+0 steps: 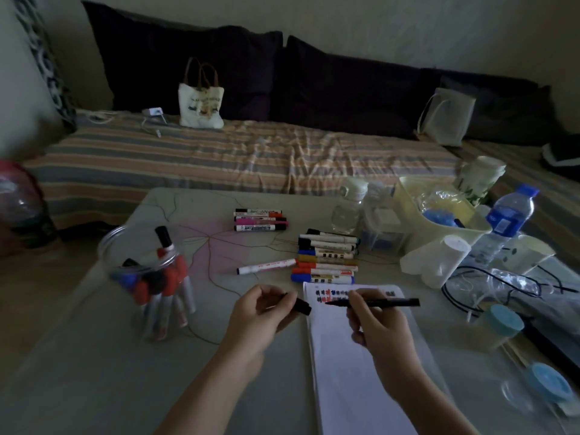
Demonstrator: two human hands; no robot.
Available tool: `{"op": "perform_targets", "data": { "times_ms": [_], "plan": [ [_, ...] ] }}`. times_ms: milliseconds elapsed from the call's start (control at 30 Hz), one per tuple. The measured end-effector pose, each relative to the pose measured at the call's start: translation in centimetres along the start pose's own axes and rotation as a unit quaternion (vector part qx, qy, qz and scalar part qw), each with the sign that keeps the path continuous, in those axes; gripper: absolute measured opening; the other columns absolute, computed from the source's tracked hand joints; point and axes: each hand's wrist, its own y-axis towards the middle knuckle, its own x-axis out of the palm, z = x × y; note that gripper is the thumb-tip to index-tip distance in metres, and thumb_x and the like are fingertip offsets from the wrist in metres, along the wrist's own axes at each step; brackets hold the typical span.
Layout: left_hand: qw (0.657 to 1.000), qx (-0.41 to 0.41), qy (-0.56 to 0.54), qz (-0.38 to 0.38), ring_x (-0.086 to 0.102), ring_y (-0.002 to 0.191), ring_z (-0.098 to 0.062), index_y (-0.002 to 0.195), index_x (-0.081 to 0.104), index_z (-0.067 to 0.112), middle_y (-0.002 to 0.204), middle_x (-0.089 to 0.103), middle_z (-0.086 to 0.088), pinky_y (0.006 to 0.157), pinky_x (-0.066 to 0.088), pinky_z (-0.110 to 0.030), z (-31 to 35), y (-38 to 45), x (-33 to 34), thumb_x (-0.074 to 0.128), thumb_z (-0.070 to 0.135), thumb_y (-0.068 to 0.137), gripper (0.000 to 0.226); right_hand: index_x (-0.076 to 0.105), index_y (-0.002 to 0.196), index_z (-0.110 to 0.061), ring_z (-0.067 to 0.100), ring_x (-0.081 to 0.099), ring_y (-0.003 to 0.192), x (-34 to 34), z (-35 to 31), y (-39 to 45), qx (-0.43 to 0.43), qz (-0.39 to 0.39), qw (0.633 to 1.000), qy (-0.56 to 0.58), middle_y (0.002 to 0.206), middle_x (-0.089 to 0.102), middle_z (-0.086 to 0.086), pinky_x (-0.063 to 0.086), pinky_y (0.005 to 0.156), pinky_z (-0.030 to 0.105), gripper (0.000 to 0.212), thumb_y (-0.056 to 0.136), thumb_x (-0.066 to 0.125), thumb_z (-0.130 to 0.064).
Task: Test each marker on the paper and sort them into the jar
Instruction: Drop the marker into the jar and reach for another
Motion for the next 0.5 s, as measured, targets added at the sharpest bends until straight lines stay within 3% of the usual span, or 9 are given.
{"op": "perform_targets", "data": {
  "times_ms": [100,200,300,500],
  "plan": [
    [0.992,-0.054,-0.111,0.018,0.071,0.086,-0.024,0.096,0.063,-0.002,0.095,0.073,-0.018,0.074,0.058,-0.027,0.1,-0.6,-1.6,0.071,0.004,0.083,0.016,0.065,0.096,-0.007,0.015,0.057,0.068,1.6,-0.1,-1.1,0.021,-0.021,0.998,0.05,0.075,0.066,0.006,0.047,0.063,0.028,0.016,0.091,0.062,-0.022],
    [0.98,-0.052,-0.188,0.046,0.072,0.08,-0.023,0.1,0.062,-0.006,0.098,0.071,-0.023,0.063,0.057,-0.02,0.6,-0.7,-2.7,0.068,0.001,0.085,0.018,0.067,0.093,-0.005,0.013,0.06,0.066,3.3,-1.0,-1.6,0.001,-0.043,0.998,0.051,0.075,0.07,0.007,0.048,0.062,0.028,0.022,0.083,0.067,-0.025],
    [0.973,-0.05,-0.216,0.069,0.072,0.069,-0.018,0.094,0.062,-0.004,0.094,0.071,-0.024,0.057,0.055,-0.019,1.1,-0.5,-3.3,0.066,0.0,0.086,0.01,0.07,0.091,-0.004,0.011,0.06,0.062,4.4,-1.4,-1.7,-0.008,-0.035,0.998,0.05,0.074,0.071,0.008,0.048,0.059,0.028,0.022,0.083,0.069,-0.024],
    [0.975,-0.052,-0.207,0.064,0.073,0.075,-0.018,0.093,0.064,-0.002,0.091,0.074,-0.018,0.061,0.056,-0.019,1.3,-0.2,-3.3,0.07,0.003,0.083,0.013,0.071,0.091,-0.004,0.014,0.059,0.065,5.5,-1.0,-1.4,-0.012,-0.038,0.999,0.024,0.077,0.073,0.011,0.048,0.058,0.028,0.019,0.087,0.068,-0.023]
  ]
}}
